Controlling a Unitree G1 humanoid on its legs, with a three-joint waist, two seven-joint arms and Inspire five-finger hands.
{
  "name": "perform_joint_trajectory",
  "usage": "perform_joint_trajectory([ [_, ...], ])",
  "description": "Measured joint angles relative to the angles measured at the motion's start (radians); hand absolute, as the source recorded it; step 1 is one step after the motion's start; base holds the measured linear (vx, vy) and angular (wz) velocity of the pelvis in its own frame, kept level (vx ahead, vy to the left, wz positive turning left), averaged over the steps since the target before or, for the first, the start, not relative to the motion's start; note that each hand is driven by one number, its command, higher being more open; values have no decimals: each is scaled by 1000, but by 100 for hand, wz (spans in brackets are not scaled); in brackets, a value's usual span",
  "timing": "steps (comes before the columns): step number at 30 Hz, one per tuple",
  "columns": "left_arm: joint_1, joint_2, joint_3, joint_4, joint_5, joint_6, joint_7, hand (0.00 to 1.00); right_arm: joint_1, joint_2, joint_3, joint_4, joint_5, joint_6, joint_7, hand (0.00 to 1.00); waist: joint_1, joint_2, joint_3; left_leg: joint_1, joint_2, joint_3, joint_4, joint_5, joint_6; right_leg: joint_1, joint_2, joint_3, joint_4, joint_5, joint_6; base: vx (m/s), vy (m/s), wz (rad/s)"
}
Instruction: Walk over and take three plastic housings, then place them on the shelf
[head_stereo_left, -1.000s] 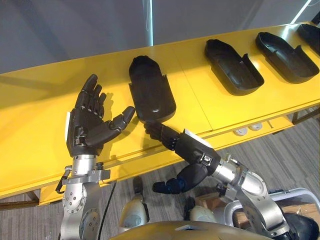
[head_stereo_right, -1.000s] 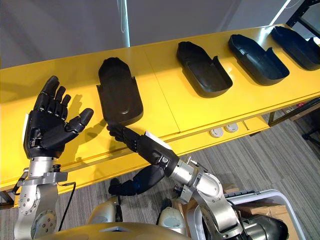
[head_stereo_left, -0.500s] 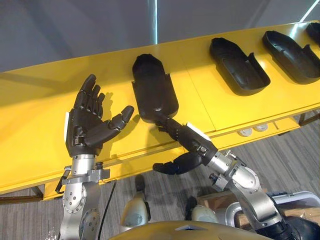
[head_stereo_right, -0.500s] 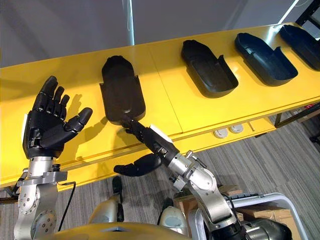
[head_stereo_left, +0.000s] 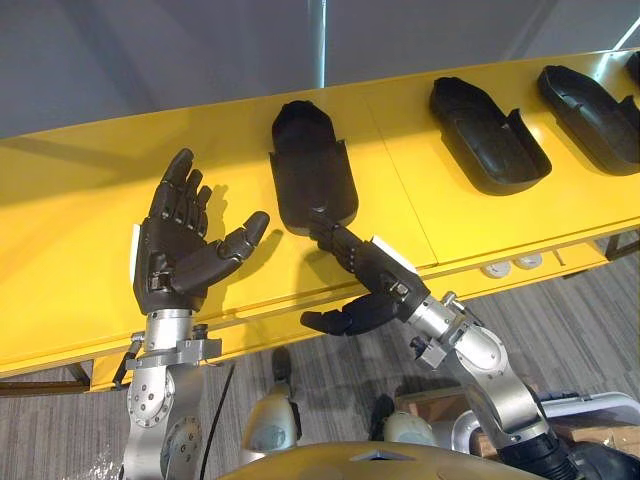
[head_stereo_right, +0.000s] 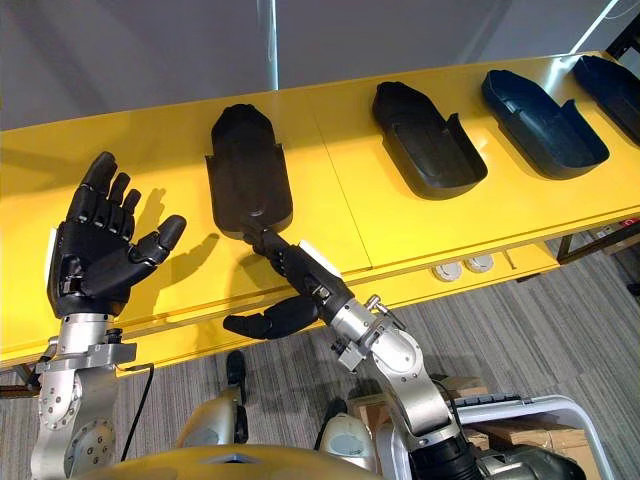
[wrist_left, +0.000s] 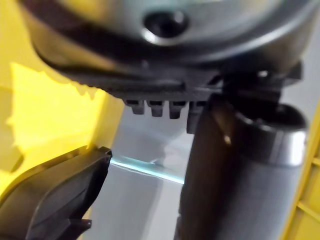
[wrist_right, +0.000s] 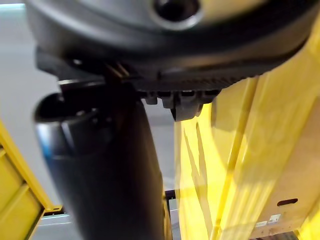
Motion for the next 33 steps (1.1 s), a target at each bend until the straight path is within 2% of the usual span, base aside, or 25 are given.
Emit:
perform_joint_trajectory([
  [9, 0, 0, 2, 4, 0, 0, -14, 100, -24, -5, 3, 7, -12, -6, 5, 100, 1, -4, 2, 0, 0, 0, 0, -1, -1, 0, 0, 0, -1, -2, -3, 0, 0, 0],
  [14, 1, 0, 4, 4, -1, 0, -44, 100, 15, -13, -58, -49, -6, -5, 73, 100, 1, -5, 1, 2, 0, 6, -2, -1, -1, 3, 0, 1, -2, 2, 2, 0, 0, -1],
  [18, 0, 2, 5, 4, -5, 0, -62, 100, 57, -67, -81, -147, 85, -4, 145, 100, -3, -12, -3, 13, 3, 26, -3, -4, 1, 5, 0, 16, -3, 3, 4, 3, -4, -10],
  [20, -1, 2, 5, 4, -5, 0, -79, 100, 58, -73, -89, -161, 150, -4, 149, 100, -7, -17, -6, 23, 4, 35, -3, -7, 0, 9, 0, 23, -4, 3, 4, 5, -18, -12],
  [23, -3, 2, 5, 4, -6, 0, -103, 100, 58, -63, -120, -162, 229, -4, 107, 100, -7, -26, -24, 39, 9, 59, -3, -23, -6, 14, 2, 43, -15, 5, 6, 3, -12, -20],
  [27, -4, 0, 2, 4, -48, 0, -157, 100, 59, 8, -193, -172, 289, -5, 7, 100, -12, -31, -60, 52, 17, 109, -3, -33, -7, 0, 9, 93, -39, 23, 9, 23, 1, -43],
  [28, -6, -4, -1, 4, -70, 0, -180, 100, 60, 42, -236, -196, 288, -5, -61, 100, -25, -32, -67, 68, 23, 159, -3, -39, -8, -14, 11, 141, -51, 39, 9, 22, 14, -78],
  [30, -10, -5, -9, 4, -80, 1, -181, 100, 70, 60, -267, -210, 287, -5, -118, 100, -31, -32, -74, 82, 29, 202, -3, -42, -8, -15, 17, 182, -65, 57, 10, 39, 14, -86],
  [31, -19, -7, -22, 4, -80, 1, -182, 100, 87, 84, -311, -219, 286, -5, -178, 100, -39, -33, -77, 100, 34, 245, -1, -44, -10, -16, 22, 224, -84, 79, 11, 62, 8, -92],
  [33, -25, -14, -56, 4, -82, 1, -183, 100, 128, 128, -402, -220, 264, -5, -303, 100, -81, -31, -82, 139, 38, 315, 0, -58, -13, -12, 27, 291, -108, 105, 16, 40, 11, -113],
])
